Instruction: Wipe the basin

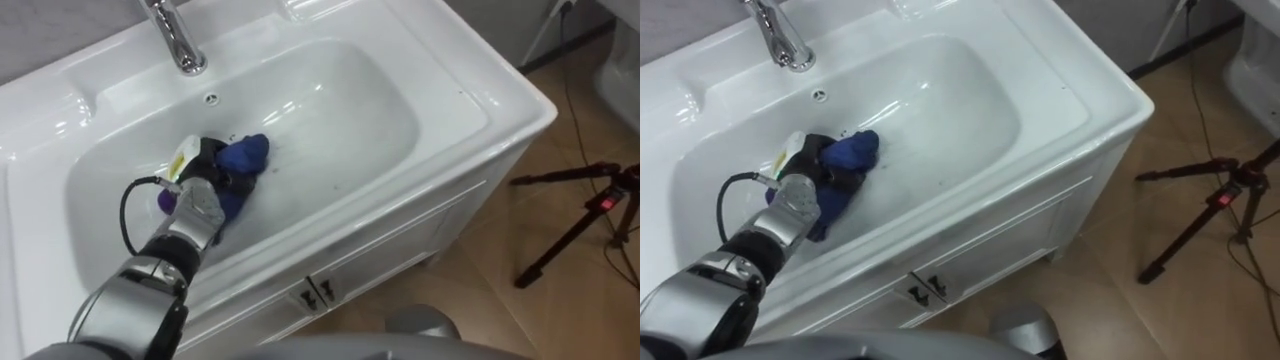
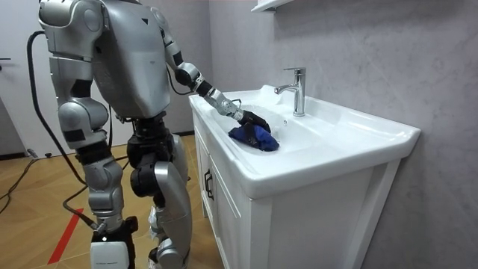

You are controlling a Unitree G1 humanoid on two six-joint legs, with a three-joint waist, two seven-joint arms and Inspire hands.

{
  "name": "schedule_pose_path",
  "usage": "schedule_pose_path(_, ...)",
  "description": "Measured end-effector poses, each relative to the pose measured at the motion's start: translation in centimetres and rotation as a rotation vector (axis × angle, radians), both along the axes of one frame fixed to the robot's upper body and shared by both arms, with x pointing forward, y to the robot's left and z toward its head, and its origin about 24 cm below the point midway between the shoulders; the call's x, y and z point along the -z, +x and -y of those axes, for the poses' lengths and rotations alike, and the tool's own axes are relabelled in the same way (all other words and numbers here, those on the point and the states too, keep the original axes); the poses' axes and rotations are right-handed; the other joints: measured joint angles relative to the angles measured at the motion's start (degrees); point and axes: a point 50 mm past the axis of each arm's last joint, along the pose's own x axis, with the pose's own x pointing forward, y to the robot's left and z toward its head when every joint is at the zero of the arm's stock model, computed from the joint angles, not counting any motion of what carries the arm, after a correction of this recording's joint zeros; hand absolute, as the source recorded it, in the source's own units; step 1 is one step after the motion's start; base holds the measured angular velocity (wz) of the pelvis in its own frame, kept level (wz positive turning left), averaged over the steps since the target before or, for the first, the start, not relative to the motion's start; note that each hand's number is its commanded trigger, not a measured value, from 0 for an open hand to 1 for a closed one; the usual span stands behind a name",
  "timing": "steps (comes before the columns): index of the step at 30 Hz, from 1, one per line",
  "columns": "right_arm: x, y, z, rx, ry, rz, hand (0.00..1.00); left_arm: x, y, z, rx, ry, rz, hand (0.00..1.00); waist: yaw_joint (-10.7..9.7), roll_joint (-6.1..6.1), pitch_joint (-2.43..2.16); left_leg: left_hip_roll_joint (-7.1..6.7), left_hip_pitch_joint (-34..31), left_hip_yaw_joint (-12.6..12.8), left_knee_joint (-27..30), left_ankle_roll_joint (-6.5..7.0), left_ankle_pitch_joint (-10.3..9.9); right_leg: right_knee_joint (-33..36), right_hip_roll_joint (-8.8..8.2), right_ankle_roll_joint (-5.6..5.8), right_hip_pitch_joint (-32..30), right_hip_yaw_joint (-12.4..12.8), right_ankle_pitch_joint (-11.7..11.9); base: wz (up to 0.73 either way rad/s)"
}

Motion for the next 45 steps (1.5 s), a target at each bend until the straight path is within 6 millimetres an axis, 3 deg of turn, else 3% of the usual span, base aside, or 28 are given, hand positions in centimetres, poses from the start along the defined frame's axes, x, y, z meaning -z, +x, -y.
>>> schedule_pose_path(6,0.1,-0.1,-0.3,0.001,0.004,-0.015,0.0,-0.1,0.1,0.2,-0.018,-0.041,0.015,1.0,-0.28,-0.05,0.0,0.01,-0.43,0.31,0.11,0.0,0.0,0.69,-0.01,-0.09,-0.87,0.04,-0.1,-0.01)
schedule_pose_path(10,0.1,0.0,-0.3,0.015,0.007,-0.013,0.0,-0.4,0.7,1.1,-0.012,-0.055,0.033,1.0,-1.71,-0.05,-0.01,0.01,-1.31,0.5,0.35,0.0,0.0,0.94,-0.09,-0.1,-1.84,0.05,-0.1,-0.01)
schedule_pose_path(24,0.1,0.4,-0.6,0.037,0.047,-0.017,0.0,-0.9,1.4,1.5,0.001,-0.014,0.036,1.0,-3.73,-0.09,-0.01,-0.27,-2.64,1.64,1.37,0.03,0.02,1.36,-0.79,0.22,-2.55,-0.31,-0.3,0.03)
schedule_pose_path(29,0.2,1.1,-0.8,0.001,0.057,-0.012,0.0,-1.7,2.5,3.6,0.078,-0.03,0.06,1.0,-4.42,0.12,-0.07,-0.2,-3.62,1.62,1.8,0.1,0.06,0.63,-0.98,0.31,-2.48,-1.01,0.16,0.06)
schedule_pose_path(34,0.1,2.3,-0.6,-0.031,0.052,0.008,0.0,-3.6,4.3,8.2,0.276,-0.063,0.117,1.0,-4.83,0.81,0.13,0.03,-4.28,2.57,1.76,0.12,0.07,0.74,-0.79,0.18,-3.32,-0.77,0.21,-0.04)
schedule_pose_path(37,0.0,2.6,-0.4,-0.06,0.061,0.016,0.0,-3.9,4.5,8.8,0.314,-0.06,0.121,1.0,-4.84,0.98,0.15,0.1,-4.17,3.78,1.75,0.14,0.08,0.65,-0.81,0.18,-3.28,-0.65,0.21,0.0)
schedule_pose_path(45,0.0,2.8,-0.4,-0.06,0.062,0.024,0.0,-4.1,4.6,8.8,0.329,-0.064,0.129,1.0,-4.79,1.74,0.32,0.08,-4.4,3.94,1.74,0.14,0.08,-0.29,-0.84,0.28,-3.17,-0.62,0.72,0.0)
